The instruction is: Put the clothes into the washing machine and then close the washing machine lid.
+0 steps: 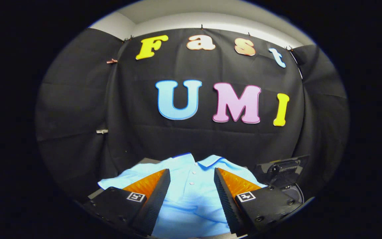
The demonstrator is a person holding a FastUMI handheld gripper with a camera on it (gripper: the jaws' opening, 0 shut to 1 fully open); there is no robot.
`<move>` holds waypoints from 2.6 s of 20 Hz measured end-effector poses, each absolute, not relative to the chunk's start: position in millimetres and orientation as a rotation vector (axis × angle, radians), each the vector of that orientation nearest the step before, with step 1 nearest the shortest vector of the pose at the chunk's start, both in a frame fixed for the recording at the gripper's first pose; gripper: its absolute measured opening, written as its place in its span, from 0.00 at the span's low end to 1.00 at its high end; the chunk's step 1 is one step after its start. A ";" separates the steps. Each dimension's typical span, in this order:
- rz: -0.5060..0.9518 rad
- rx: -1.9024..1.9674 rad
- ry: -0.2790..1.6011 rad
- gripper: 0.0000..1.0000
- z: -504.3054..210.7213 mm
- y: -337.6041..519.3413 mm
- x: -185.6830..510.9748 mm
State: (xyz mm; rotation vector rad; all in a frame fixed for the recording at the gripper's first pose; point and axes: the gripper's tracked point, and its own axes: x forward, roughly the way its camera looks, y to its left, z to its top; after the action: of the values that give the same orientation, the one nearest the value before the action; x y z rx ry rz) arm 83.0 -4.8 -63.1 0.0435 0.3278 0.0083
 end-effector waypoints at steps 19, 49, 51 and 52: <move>0.142 0.055 0.774 0.30 -167.9 -1.5 117.3; 0.155 -0.048 0.791 0.06 -109.7 -38.0 88.0; 0.143 -0.052 0.789 0.05 -108.2 -50.1 84.3; 0.149 -0.052 0.786 0.05 -106.5 -54.2 83.4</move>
State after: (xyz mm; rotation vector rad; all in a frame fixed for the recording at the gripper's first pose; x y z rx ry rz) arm 83.4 -54.2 -106.5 -0.0522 0.7861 0.1487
